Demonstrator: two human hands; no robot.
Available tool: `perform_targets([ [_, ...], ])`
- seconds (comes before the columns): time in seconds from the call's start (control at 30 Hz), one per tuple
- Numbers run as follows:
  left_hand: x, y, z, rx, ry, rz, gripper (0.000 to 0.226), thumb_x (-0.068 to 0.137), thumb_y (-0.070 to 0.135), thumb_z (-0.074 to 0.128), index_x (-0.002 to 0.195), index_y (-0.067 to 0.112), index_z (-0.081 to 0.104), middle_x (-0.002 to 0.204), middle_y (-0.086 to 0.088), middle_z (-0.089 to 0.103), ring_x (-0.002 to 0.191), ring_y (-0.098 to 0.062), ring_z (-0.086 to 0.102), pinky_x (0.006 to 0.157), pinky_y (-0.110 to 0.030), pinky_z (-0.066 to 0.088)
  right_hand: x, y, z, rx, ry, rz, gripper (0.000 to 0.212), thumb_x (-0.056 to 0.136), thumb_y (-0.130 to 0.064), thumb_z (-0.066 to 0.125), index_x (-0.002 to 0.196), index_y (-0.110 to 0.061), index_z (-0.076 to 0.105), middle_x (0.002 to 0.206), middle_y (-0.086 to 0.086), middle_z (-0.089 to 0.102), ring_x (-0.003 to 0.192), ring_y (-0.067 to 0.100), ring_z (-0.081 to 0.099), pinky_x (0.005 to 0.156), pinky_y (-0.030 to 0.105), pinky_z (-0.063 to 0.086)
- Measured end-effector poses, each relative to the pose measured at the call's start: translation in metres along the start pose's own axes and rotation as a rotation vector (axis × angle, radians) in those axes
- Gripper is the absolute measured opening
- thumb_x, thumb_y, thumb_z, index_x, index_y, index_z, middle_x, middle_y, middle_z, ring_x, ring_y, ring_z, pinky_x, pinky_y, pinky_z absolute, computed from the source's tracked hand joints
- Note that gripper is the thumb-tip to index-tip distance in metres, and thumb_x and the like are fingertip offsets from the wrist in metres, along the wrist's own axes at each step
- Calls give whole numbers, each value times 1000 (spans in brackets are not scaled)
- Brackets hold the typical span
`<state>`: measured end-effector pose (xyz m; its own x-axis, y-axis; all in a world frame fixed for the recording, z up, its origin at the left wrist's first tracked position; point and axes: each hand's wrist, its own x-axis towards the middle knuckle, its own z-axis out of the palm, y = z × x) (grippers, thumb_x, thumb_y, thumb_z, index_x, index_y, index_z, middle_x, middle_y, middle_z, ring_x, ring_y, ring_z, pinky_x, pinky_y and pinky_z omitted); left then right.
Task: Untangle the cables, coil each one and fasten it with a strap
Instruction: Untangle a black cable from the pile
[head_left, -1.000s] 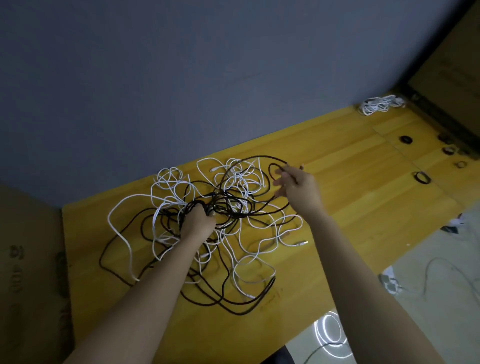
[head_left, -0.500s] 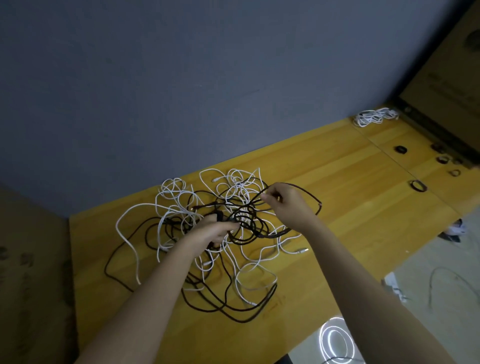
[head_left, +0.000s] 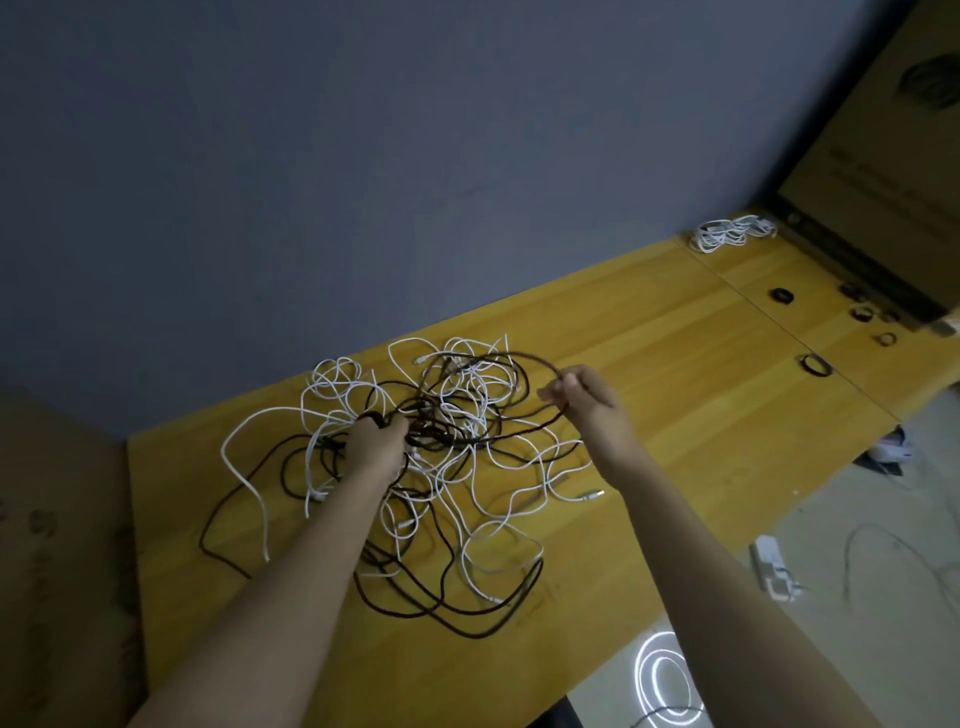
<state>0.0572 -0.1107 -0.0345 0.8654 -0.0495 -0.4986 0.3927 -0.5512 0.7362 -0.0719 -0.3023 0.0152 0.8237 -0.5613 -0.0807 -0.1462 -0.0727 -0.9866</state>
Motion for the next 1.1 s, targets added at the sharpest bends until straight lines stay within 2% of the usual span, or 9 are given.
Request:
perform_targets([
  [0.1, 6, -1, -6, 4, 66, -27, 30, 98, 27, 50, 77, 7, 46, 61, -6, 43, 48, -21, 39, 46, -27, 28, -8, 0, -1, 244, 128, 82, 36, 102, -30, 39, 70, -14, 42, 62, -3, 50, 70, 14, 58, 78, 32, 49],
  [0.3, 3, 2, -7, -27, 89, 4, 42, 99, 24, 47, 61, 13, 34, 55, -4, 35, 45, -21, 31, 48, -27, 24, -9, 15, -2, 14, 405, 36, 38, 102, -32, 41, 70, -16, 53, 68, 1, 51, 63, 13, 49, 67, 31, 43],
  [0.47, -9, 4, -6, -20, 26, 142, 41, 101, 34, 44, 69, 8, 38, 58, -6, 35, 46, -21, 34, 47, -29, 27, 3, 25, -14, -313, 249, 226, 37, 101, -34, 43, 78, -12, 62, 63, 4, 48, 52, 16, 39, 57, 31, 33],
  [0.6, -17, 10, -7, -58, -7, 237, 51, 99, 43, 43, 109, -6, 54, 83, -22, 57, 81, -36, 59, 76, -47, 49, 15, 29, -15, 120, 274, 396, 28, 102, -20, 44, 84, -7, 60, 68, 7, 52, 55, 16, 50, 54, 28, 49],
  [0.67, -23, 14, -11, -135, -45, 311, 37, 100, 40, 43, 84, 9, 53, 63, -5, 45, 60, -22, 48, 57, -39, 42, 21, 37, -13, 189, 267, 481, 23, 101, -14, 45, 91, 1, 58, 70, 13, 56, 51, 16, 54, 52, 27, 54],
  [0.73, -26, 19, -14, -200, -79, 330, 34, 101, 36, 42, 73, 17, 43, 58, 3, 35, 49, -13, 36, 46, -26, 30, 20, 44, -12, -204, 137, 519, 28, 98, -13, 47, 95, 11, 61, 73, 19, 62, 53, 25, 58, 60, 37, 54],
  [0.8, -29, 25, -15, -266, -116, 343, 33, 101, 35, 42, 75, 15, 41, 58, 3, 35, 45, -11, 33, 44, -21, 27, 14, 44, -8, -624, 44, 358, 30, 96, -16, 47, 95, 8, 66, 81, 21, 67, 70, 36, 63, 64, 39, 50],
  [0.97, -39, 40, -16, -353, -241, 371, 31, 102, 31, 42, 75, 14, 44, 57, 5, 38, 37, -2, 32, 40, -15, 26, 7, 16, 20, -780, -27, -399, 33, 98, -18, 51, 130, -10, 58, 129, 8, 58, 120, 25, 47, 98, 33, 36],
  [1.1, -46, 47, -17, -323, -291, 434, 31, 102, 32, 42, 76, 14, 45, 60, 4, 40, 39, -2, 32, 41, -14, 28, 19, 19, 25, -1073, -273, -351, 34, 99, -27, 50, 129, -14, 58, 131, 4, 56, 121, 25, 47, 95, 36, 41],
])
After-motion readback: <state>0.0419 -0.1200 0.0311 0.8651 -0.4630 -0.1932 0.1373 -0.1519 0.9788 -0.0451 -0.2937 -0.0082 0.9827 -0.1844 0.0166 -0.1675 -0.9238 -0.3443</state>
